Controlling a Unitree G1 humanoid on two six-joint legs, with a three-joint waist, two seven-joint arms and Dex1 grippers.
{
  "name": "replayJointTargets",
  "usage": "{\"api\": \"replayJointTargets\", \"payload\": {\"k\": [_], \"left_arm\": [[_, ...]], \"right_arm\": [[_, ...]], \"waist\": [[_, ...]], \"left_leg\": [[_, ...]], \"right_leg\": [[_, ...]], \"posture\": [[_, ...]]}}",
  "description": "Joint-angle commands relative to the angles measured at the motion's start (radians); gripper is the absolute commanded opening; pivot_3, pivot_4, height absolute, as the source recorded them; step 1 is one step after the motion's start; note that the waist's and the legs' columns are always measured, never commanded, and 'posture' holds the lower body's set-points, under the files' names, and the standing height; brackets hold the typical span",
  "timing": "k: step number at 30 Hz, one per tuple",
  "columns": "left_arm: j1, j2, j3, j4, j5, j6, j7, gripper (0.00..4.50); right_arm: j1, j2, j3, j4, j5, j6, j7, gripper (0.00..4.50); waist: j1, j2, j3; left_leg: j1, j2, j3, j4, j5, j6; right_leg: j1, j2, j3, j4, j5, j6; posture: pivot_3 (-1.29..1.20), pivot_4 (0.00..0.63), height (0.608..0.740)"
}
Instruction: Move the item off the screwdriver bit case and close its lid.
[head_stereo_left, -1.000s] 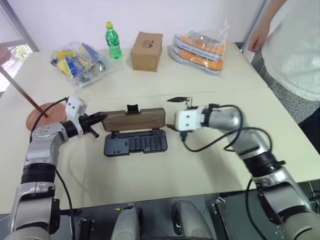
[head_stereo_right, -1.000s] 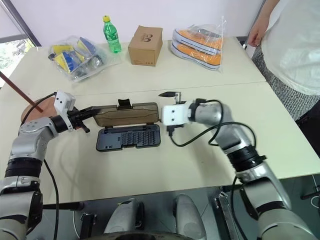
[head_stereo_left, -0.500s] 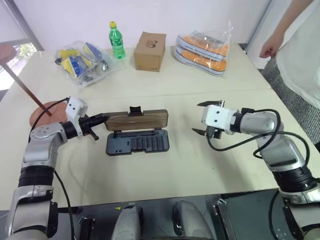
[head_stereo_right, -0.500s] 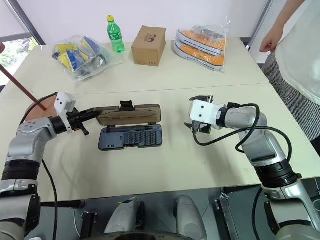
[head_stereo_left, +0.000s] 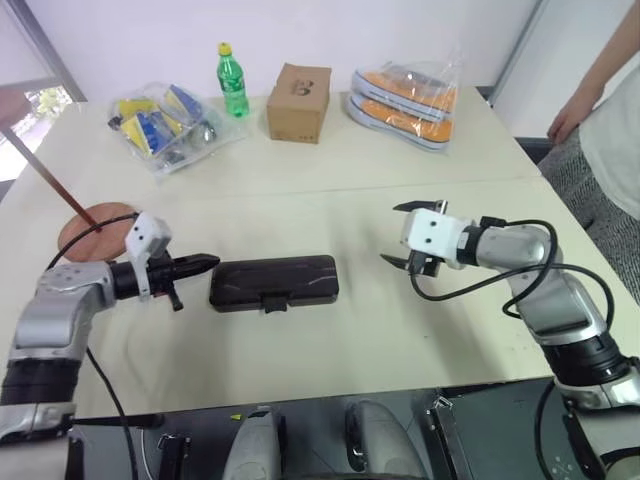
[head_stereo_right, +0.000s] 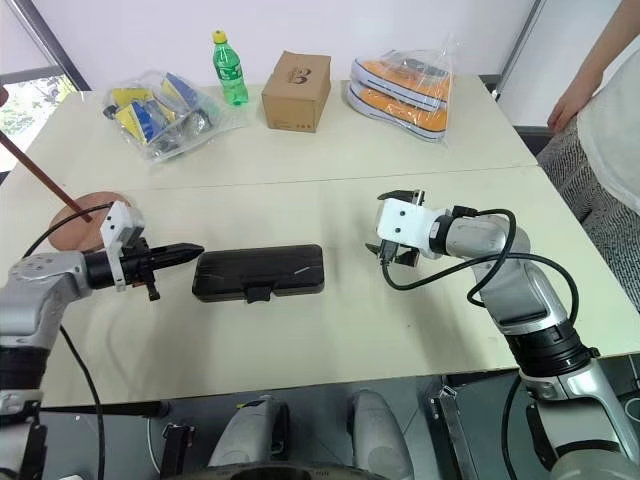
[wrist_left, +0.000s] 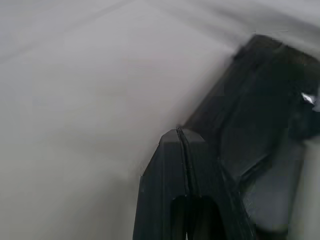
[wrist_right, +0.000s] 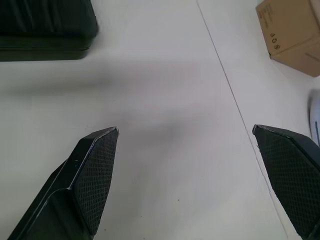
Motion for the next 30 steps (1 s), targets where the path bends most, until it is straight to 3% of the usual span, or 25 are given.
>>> {"api": "replayJointTargets", "payload": {"k": [1, 6, 11, 22, 25, 30], "left_arm": [[0.067, 0.059, 0.064, -0.114, -0.062, 0.064, -0.025, 0.0], [0.096, 0.072, 0.082, -0.153, -0.092, 0.1, -0.001, 0.0], [-0.032, 0.038, 0.026, -0.081, -0.076, 0.093, 0.014, 0.0], [-0.207, 0.021, -0.115, 0.018, -0.033, 0.058, -0.077, 0.0], [-0.246, 0.007, -0.153, 0.054, -0.004, 0.026, -0.097, 0.0], [-0.287, -0.021, -0.199, 0.083, 0.025, -0.006, -0.122, 0.0]], "right_arm": [[0.007, 0.009, -0.01, -0.029, 0.027, 0.012, -0.005, 4.48], [0.025, 0.059, -0.025, -0.069, 0.093, 0.091, -0.014, 4.48], [-0.013, 0.136, -0.073, -0.086, 0.255, 0.28, 0.002, 4.48], [-0.084, 0.37, -0.077, -0.179, 0.472, 0.615, -0.149, 4.48], [-0.099, 0.413, -0.086, -0.232, 0.558, 0.738, -0.171, 3.63], [-0.12, 0.414, -0.079, -0.283, 0.683, 0.893, -0.169, 0.96]], "waist": [[0.0, 0.0, 0.0], [0.003, 0.0, 0.0], [0.006, 0.0, 0.0], [0.001, 0.0, 0.0], [0.002, 0.0, 0.0], [0.004, 0.0, 0.0]], "left_leg": [[0.0, 0.0, 0.0, 0.0, 0.0, 0.0], [0.0, 0.0, 0.0, 0.0, 0.0, 0.0], [0.0, 0.0, 0.0, 0.001, 0.0, 0.0], [0.0, 0.0, -0.001, 0.001, 0.0, 0.0], [-0.001, 0.0, -0.001, 0.001, 0.0, 0.0], [-0.001, 0.0, -0.001, 0.002, 0.0, 0.0]], "right_leg": [[0.0, 0.0, 0.0, 0.0, 0.0, 0.0], [0.0, 0.0, 0.0, 0.0, 0.0, 0.0], [0.0, 0.0, 0.0, 0.0, 0.0, 0.0], [-0.001, 0.001, 0.0, 0.001, 0.0, 0.0], [-0.001, 0.001, 0.0, 0.001, 0.0, 0.0], [0.0, 0.001, -0.001, 0.001, 0.0, 0.0]], "posture": [[0.0, 0.15, 0.74], [0.0, 0.15, 0.74], [0.0, 0.15, 0.74], [0.0, 0.15, 0.74], [0.0, 0.15, 0.74], [0.0, 0.15, 0.74]]}}
